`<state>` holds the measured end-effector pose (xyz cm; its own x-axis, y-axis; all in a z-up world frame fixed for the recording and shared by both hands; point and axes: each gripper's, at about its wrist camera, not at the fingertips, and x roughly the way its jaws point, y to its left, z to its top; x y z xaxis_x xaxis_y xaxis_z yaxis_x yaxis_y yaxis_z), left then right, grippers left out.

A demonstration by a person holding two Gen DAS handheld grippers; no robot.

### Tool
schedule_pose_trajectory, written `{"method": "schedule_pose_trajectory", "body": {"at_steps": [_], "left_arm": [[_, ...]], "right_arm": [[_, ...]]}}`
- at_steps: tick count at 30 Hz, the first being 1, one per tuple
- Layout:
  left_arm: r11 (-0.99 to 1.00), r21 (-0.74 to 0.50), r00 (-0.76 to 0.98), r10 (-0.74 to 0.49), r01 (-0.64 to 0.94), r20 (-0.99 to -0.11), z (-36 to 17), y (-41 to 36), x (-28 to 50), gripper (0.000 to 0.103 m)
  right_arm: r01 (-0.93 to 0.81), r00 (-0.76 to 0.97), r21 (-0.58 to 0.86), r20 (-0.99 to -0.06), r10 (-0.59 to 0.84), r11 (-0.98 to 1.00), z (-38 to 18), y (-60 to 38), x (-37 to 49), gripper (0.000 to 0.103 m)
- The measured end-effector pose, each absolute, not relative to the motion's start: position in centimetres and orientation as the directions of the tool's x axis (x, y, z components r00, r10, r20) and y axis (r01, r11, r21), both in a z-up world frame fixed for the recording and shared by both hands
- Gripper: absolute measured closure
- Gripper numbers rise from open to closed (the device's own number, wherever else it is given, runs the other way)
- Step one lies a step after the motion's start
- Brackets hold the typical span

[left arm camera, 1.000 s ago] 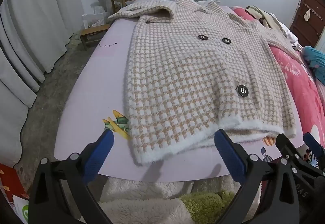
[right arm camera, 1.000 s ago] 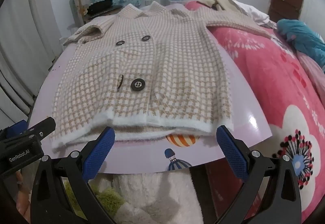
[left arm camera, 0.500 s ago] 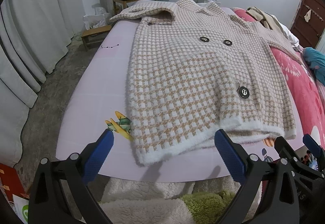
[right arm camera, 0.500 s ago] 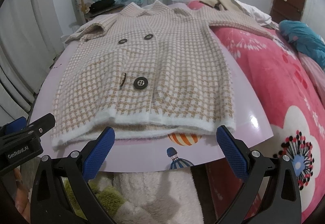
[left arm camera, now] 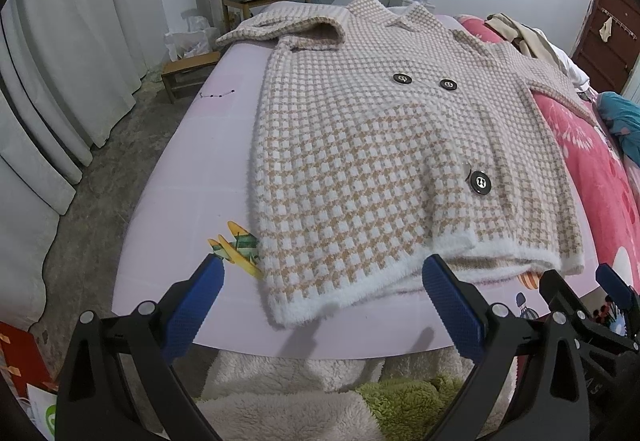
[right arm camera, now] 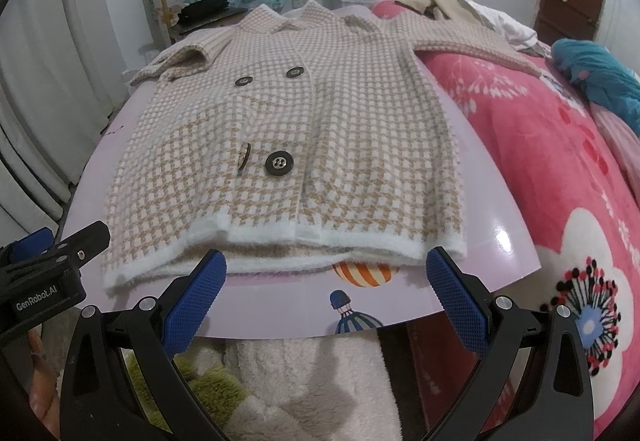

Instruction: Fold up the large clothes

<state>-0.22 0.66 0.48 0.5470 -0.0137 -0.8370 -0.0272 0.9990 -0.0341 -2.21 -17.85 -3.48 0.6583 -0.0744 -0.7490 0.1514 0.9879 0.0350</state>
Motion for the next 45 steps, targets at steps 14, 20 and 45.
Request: {"method": "schedule_pose_trajectory", "body": {"at_steps": [14, 20, 45], "left_arm": [[0.999, -0.03, 0.554, -0.007, -0.032, -0.832, 0.65, 0.68, -0.12, 0.005], [0.999, -0.029, 0.554, -0.007, -0.032, -0.833, 0.64, 0.65, -0.1, 0.005], [0.999, -0.032, 0.555, -0.009, -0.031, -0.831, 0.48, 0.57, -0.12, 0.005]], "right_arm": [[0.143, 0.657, 0.036, -0.751, -0.067, 0.989, -3.29, -17.67, -2.14, 0.007], [0.143, 0.657, 0.037, -0.751, -0.067, 0.989, -3.34, -17.67, -2.15, 0.007], [0.136, 0.657, 0.034, -0.752, -0.064, 0.99, -3.39, -17.29, -2.06, 0.007]]}}
